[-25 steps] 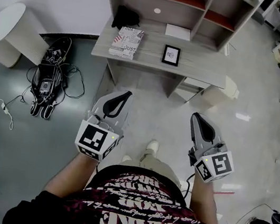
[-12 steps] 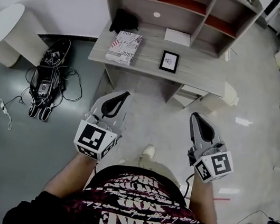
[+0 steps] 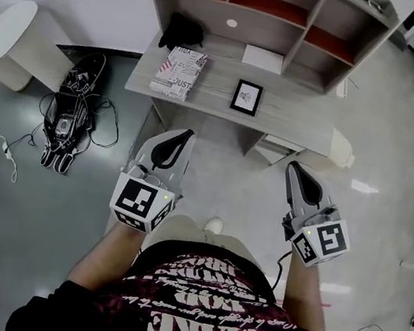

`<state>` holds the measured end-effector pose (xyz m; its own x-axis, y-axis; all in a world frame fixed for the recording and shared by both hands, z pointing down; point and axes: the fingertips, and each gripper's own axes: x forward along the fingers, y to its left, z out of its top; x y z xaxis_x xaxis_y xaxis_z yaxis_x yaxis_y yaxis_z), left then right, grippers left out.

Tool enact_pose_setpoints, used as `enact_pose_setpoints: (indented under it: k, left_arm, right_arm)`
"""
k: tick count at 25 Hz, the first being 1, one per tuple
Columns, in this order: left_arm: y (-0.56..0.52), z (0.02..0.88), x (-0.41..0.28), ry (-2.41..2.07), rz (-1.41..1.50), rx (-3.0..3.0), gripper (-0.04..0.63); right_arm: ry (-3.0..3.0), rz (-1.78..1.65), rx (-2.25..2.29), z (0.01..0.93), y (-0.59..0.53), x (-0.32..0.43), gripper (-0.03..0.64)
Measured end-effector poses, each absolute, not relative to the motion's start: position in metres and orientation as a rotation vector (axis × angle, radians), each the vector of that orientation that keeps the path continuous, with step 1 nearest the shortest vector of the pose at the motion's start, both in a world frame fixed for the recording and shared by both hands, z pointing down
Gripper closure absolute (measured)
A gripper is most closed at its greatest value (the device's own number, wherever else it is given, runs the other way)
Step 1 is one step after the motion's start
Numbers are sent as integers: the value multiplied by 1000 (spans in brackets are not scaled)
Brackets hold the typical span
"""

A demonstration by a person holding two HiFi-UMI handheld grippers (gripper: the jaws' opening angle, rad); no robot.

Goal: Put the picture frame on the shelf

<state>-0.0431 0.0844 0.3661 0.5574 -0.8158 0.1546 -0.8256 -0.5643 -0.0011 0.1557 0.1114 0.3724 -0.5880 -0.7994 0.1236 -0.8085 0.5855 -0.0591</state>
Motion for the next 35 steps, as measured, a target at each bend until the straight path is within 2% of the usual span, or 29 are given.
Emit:
enact_pose_setpoints:
  k: [16,35]
  left_arm:
    - [34,353,-42,-1447,234,2739,595]
    - [30,360,-36,-1442,276,2731,595]
  right_arm:
    - [-2739,189,1370,376,69,152,589]
    - [-2735,221,1383,381,61,164,589]
